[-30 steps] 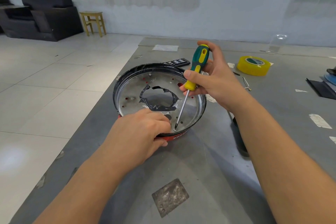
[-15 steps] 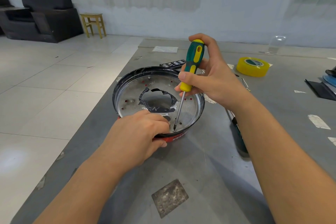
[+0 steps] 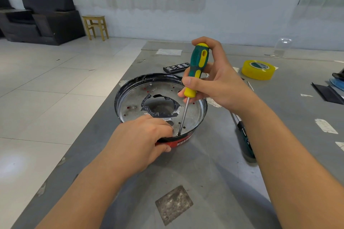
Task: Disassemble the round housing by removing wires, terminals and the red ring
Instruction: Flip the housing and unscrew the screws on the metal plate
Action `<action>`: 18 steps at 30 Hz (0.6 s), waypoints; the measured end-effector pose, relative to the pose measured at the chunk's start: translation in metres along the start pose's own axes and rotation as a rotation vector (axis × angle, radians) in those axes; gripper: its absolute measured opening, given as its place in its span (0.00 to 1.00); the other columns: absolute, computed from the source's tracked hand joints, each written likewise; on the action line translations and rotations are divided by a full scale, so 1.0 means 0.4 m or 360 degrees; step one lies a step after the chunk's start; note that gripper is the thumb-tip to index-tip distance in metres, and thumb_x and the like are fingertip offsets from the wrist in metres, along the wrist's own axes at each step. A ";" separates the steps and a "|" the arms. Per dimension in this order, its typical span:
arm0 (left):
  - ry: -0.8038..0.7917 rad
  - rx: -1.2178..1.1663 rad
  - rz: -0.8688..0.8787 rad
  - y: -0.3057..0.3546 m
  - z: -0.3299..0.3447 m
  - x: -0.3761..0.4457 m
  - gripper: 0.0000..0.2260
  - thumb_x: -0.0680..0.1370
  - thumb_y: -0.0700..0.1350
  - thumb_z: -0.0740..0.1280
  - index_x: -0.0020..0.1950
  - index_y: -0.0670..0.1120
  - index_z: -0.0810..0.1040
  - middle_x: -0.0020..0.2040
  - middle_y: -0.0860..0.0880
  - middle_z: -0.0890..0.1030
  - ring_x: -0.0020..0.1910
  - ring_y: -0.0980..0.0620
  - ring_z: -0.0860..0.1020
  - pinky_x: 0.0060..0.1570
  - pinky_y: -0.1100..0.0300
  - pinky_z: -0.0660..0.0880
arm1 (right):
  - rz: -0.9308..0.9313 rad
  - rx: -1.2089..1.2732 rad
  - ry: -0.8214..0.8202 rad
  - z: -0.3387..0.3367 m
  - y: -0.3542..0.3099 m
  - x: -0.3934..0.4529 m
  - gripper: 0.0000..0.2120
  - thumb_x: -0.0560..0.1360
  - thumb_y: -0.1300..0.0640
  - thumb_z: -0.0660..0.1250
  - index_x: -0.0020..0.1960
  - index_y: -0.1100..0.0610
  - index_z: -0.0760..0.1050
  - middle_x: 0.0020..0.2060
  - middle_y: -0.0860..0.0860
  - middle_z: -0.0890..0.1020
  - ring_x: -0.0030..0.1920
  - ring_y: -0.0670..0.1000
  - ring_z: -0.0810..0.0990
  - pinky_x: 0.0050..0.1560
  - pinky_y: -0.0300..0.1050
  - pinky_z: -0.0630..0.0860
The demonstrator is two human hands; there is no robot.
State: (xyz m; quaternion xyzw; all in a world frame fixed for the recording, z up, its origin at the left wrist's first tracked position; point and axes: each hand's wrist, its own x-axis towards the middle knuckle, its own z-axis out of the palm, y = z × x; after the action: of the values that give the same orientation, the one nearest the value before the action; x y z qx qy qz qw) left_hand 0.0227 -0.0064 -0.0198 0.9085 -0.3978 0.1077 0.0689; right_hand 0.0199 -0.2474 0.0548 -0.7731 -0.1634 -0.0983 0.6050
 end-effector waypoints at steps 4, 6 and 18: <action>-0.0022 0.0013 -0.0001 0.001 -0.001 0.000 0.11 0.80 0.61 0.68 0.59 0.61 0.78 0.64 0.64 0.78 0.64 0.57 0.73 0.49 0.53 0.79 | 0.0008 -0.0020 0.0029 0.001 0.003 0.002 0.34 0.76 0.65 0.74 0.71 0.39 0.63 0.55 0.60 0.80 0.44 0.64 0.88 0.42 0.59 0.85; -0.0034 0.0034 0.0004 0.000 0.000 0.002 0.11 0.80 0.61 0.68 0.60 0.61 0.77 0.64 0.64 0.77 0.64 0.58 0.72 0.49 0.53 0.79 | 0.0013 -0.0021 0.0039 0.001 0.006 0.003 0.34 0.76 0.65 0.74 0.71 0.39 0.63 0.55 0.60 0.80 0.44 0.64 0.88 0.42 0.59 0.85; -0.0040 0.0033 -0.0004 0.000 0.001 0.002 0.12 0.80 0.61 0.67 0.61 0.61 0.77 0.65 0.64 0.77 0.65 0.58 0.72 0.50 0.53 0.79 | 0.0023 0.0039 0.0050 -0.001 0.013 0.003 0.34 0.76 0.65 0.74 0.71 0.38 0.63 0.57 0.61 0.80 0.44 0.65 0.87 0.42 0.58 0.85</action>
State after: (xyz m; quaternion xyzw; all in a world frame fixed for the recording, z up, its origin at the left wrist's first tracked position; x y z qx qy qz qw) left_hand 0.0234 -0.0069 -0.0199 0.9109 -0.3964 0.1004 0.0547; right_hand 0.0232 -0.2488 0.0505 -0.7652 -0.1494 -0.1041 0.6176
